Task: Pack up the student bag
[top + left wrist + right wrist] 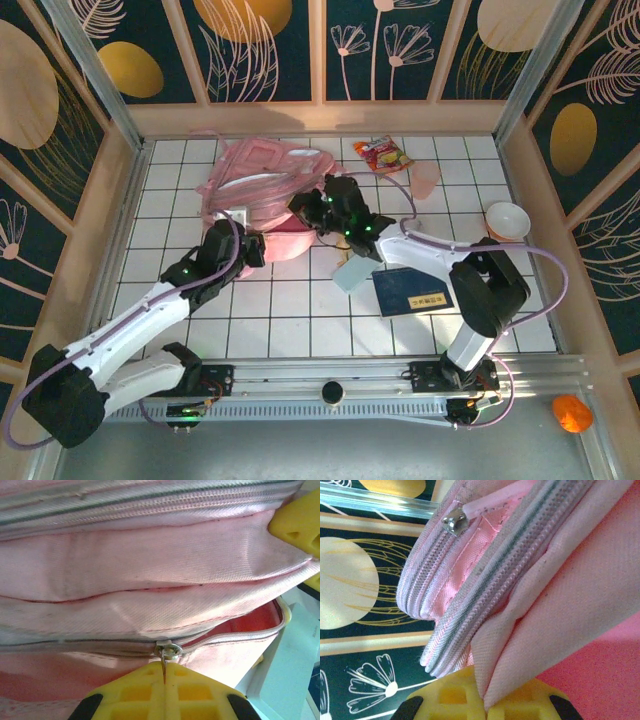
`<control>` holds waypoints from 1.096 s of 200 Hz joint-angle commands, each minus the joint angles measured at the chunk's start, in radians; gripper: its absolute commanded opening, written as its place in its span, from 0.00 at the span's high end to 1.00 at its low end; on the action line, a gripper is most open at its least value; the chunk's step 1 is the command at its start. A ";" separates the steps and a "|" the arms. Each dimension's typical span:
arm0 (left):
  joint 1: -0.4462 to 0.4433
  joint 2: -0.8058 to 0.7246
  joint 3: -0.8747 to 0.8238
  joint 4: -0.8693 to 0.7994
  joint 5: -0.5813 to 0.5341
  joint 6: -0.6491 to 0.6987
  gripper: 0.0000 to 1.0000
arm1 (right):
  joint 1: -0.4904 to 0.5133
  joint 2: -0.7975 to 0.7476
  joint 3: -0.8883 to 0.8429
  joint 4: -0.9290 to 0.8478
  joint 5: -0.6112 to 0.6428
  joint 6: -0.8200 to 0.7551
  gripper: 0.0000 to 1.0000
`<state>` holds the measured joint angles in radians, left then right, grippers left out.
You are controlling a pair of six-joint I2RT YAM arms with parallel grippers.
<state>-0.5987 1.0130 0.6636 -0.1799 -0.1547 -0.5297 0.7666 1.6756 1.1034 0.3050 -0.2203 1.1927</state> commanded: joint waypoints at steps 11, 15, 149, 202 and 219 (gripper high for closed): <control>0.054 -0.033 -0.037 -0.061 -0.040 0.118 1.00 | -0.080 -0.052 0.040 -0.025 -0.192 -0.123 1.00; 0.064 -0.034 -0.037 -0.059 -0.030 0.125 1.00 | -0.087 -0.048 0.046 -0.038 -0.218 -0.135 1.00; 0.058 -0.016 -0.006 -0.004 0.405 0.150 0.56 | -0.180 -0.053 0.065 -0.117 -0.441 -0.206 1.00; -0.007 0.068 0.028 -0.083 0.247 0.109 0.50 | -0.172 -0.053 0.086 -0.112 -0.422 -0.183 1.00; -0.009 0.094 0.039 -0.063 0.234 0.093 0.49 | -0.168 -0.052 0.091 -0.112 -0.423 -0.182 1.00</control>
<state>-0.6010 1.0767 0.6670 -0.2256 0.1326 -0.4004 0.5827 1.6741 1.1362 0.1226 -0.6216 1.0012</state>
